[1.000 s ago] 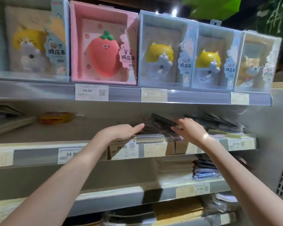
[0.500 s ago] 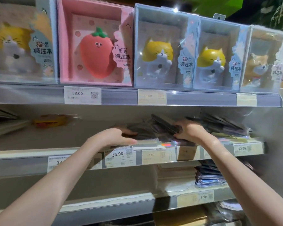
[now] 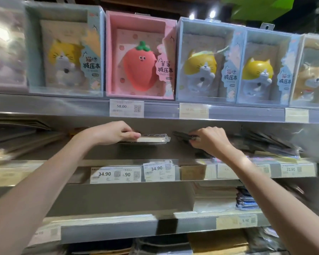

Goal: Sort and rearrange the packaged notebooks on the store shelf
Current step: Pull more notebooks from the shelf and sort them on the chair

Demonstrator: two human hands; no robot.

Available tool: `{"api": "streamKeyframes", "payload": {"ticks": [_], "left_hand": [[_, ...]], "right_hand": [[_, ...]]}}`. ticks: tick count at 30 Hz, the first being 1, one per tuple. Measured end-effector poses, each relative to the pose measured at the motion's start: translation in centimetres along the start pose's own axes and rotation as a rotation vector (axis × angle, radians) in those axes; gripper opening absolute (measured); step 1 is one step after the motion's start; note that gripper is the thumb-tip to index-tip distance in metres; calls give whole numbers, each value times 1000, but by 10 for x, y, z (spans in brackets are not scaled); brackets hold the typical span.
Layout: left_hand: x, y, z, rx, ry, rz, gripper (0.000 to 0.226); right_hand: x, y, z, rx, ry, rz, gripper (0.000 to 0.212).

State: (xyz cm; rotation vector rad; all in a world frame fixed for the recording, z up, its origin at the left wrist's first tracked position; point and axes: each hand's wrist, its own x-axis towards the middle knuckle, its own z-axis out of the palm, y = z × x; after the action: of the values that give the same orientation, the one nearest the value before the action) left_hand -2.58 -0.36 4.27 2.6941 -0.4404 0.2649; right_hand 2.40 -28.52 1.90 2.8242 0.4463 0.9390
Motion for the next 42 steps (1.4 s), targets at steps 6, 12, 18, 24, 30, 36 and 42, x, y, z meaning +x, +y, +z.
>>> {"api": "streamKeyframes", "payload": {"ticks": [6, 12, 18, 24, 30, 36, 42], "left_hand": [[-41, -19, 11, 58, -81, 37, 35], [-53, -17, 32, 151, 68, 5, 40], [-60, -5, 61, 329, 416, 133, 40], [-54, -9, 57, 331, 408, 132, 35], [-58, -8, 36, 459, 570, 294, 35], [-91, 1, 21, 630, 754, 412, 35], [-143, 6, -18, 573, 834, 471, 37]], "right_hand": [[-20, -45, -17, 43, 65, -83, 42], [-43, -49, 14, 318, 115, -201, 45], [-44, -22, 36, 340, 131, -207, 45], [-32, -24, 24, 243, 25, -181, 37], [-32, -35, -4, 229, 200, -229, 34], [-59, -54, -26, 246, 351, -201, 28], [-89, -88, -81, 242, 451, -282, 17]]}}
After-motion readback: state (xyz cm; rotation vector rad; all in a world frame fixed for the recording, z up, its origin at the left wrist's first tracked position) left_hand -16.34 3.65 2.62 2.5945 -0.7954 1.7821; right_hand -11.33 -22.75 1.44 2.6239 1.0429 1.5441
